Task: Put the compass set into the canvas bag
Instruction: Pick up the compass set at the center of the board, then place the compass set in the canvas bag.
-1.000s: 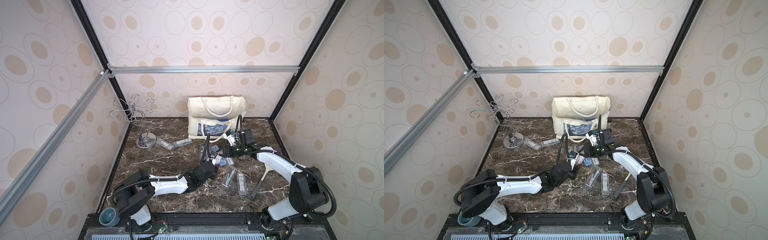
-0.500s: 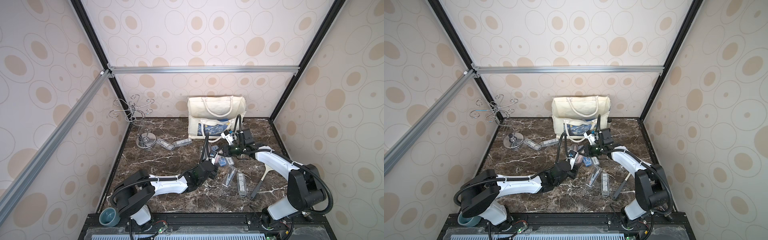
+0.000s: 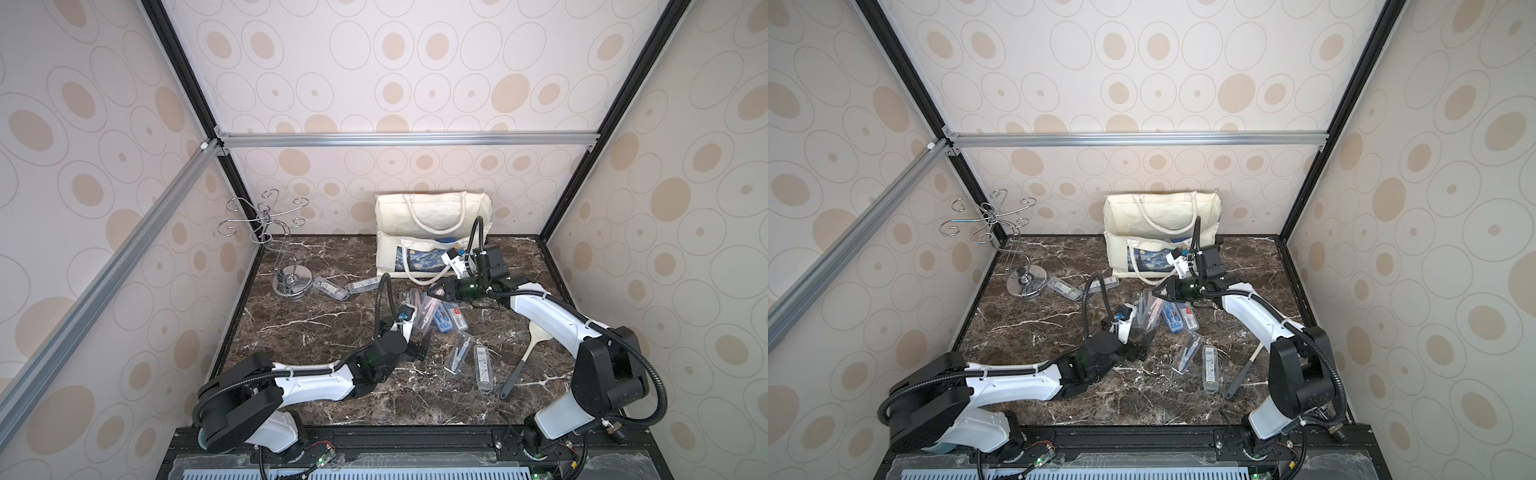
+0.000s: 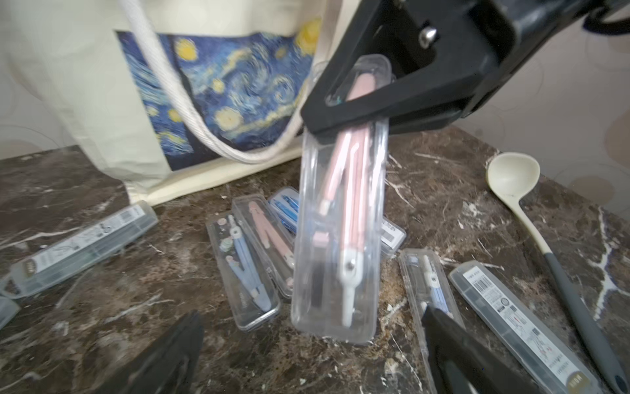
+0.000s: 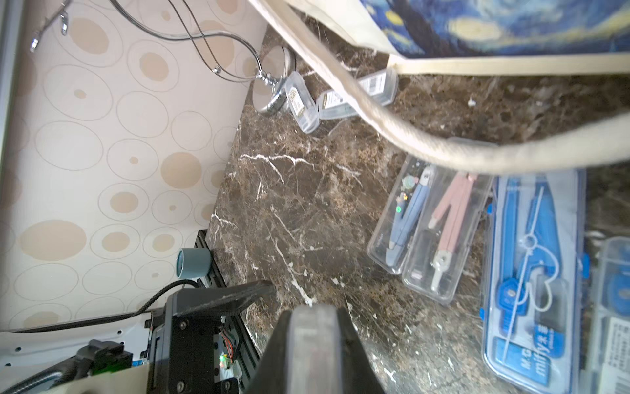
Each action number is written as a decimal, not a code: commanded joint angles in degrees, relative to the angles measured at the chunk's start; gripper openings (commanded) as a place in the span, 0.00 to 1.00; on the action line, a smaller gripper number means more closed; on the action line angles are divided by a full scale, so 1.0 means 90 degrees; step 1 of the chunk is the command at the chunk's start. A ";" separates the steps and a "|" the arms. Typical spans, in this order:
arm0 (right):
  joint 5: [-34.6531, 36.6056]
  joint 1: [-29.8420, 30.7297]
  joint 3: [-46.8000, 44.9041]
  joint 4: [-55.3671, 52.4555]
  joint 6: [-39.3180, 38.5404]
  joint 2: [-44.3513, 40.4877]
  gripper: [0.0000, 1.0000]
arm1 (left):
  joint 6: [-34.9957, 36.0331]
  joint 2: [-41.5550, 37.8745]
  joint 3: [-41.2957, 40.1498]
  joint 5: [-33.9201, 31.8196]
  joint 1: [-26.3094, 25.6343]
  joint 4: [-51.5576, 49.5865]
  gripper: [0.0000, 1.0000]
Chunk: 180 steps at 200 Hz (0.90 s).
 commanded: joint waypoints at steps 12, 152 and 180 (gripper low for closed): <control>0.0074 0.0032 0.0783 -0.0109 -0.0096 -0.0139 0.14 | 0.0081 -0.0771 -0.0642 -0.0606 0.0130 0.1000 1.00; 0.3120 -0.0021 0.5468 -0.0723 -0.1328 0.1622 0.15 | -0.0235 -0.1506 -0.1236 -0.1023 0.0240 0.0665 1.00; 0.4059 -0.0107 0.6127 -0.0917 -0.1720 0.2418 0.15 | -0.0295 -0.1786 -0.1362 -0.1242 0.0236 0.0570 1.00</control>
